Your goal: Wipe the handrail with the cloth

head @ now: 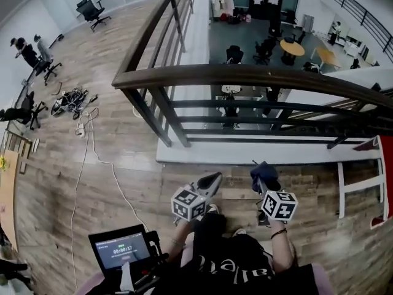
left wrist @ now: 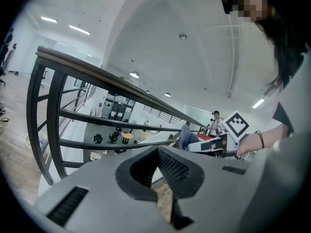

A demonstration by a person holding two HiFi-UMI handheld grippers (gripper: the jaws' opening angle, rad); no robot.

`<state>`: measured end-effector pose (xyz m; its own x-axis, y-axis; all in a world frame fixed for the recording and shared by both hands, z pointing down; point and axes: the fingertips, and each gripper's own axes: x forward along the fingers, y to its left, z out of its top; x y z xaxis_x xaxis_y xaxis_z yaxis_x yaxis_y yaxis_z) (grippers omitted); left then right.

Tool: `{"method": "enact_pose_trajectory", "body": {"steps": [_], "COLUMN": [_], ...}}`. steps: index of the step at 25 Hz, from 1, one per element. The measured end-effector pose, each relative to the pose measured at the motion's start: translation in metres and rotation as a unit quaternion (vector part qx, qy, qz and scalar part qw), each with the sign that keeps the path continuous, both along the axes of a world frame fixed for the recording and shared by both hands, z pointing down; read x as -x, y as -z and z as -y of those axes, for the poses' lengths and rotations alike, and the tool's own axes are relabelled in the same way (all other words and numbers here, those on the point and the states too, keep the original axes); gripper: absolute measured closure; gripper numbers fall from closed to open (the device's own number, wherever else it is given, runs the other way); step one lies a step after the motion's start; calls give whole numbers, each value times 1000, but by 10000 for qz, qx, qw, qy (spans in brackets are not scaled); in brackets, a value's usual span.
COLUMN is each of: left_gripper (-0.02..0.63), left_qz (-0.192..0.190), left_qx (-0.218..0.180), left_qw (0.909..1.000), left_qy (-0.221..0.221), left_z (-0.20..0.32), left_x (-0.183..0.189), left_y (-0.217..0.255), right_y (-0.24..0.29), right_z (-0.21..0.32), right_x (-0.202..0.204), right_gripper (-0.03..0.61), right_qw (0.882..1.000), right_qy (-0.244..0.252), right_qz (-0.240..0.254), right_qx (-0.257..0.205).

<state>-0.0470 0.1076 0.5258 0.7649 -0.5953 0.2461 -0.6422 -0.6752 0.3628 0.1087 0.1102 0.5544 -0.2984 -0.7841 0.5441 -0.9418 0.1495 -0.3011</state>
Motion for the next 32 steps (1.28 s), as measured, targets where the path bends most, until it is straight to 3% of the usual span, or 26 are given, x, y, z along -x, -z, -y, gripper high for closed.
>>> {"method": "enact_pose_trajectory", "body": {"steps": [9,14,32], "left_gripper": [614,614,614], "left_qz": [53,96,186], "left_qx": [-17,-228,-318], "left_qw": [9995,9987,9989], "left_qy": [302,440,296], "left_z": [-67,-133,-157], "left_x": [-32,-58,-88], "left_y": [6,7,23], "right_y": [-4,-6,5], "right_z": [-59,-121,-143], "right_x": [0,-21,-47], "right_gripper": [476,476,476], "right_qw": [9969,9945,9944], "right_qy": [774,1017,1019], "right_qz": [-131,-165,-149], "right_qx": [-3,-197,-223]}}
